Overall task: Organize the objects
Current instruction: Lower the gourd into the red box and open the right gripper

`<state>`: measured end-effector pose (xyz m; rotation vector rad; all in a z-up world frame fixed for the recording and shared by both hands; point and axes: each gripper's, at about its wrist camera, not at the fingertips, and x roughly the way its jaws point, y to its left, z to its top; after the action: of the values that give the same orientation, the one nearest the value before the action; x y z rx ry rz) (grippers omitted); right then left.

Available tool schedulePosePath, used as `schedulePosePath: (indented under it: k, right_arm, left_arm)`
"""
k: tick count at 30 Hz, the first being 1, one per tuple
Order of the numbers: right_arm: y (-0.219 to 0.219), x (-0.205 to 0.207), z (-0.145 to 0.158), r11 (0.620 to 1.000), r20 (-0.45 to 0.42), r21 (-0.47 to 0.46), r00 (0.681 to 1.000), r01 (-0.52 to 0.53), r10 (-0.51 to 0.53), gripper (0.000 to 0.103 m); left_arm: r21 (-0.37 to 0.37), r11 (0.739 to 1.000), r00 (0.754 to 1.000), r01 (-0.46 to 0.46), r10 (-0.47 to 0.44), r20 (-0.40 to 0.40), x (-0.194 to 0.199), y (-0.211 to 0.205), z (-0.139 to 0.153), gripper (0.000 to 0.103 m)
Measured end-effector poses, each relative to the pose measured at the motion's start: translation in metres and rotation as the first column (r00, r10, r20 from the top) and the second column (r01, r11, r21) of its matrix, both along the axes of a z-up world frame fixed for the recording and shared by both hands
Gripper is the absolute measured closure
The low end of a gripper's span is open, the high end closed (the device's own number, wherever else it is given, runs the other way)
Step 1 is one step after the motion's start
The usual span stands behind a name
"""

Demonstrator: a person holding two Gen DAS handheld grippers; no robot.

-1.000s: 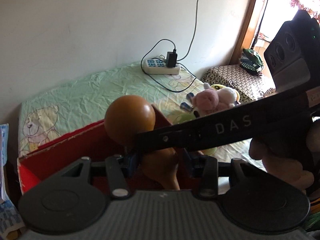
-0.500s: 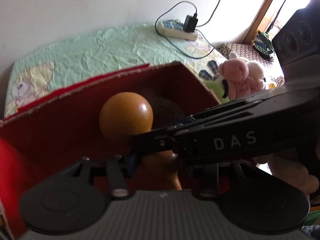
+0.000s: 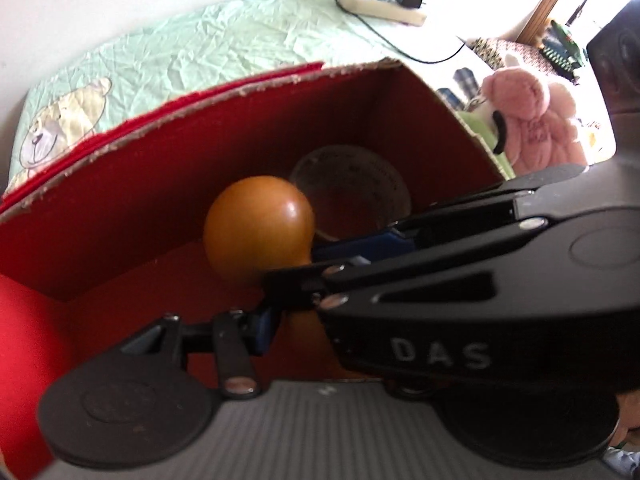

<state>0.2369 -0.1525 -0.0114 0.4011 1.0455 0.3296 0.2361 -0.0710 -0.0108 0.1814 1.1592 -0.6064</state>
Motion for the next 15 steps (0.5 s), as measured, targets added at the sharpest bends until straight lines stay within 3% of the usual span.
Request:
schedulePosePath:
  k: [15]
  right_arm:
    - [0.0055, 0.0061, -0.0061, 0.997, -0.044, -0.073, 0.999, 0.016, -0.019, 0.076]
  left_arm:
    - [0.013, 1.0, 0.998, -0.025, 0.026, -0.055, 0.0025, 0.005, -0.0042, 0.055]
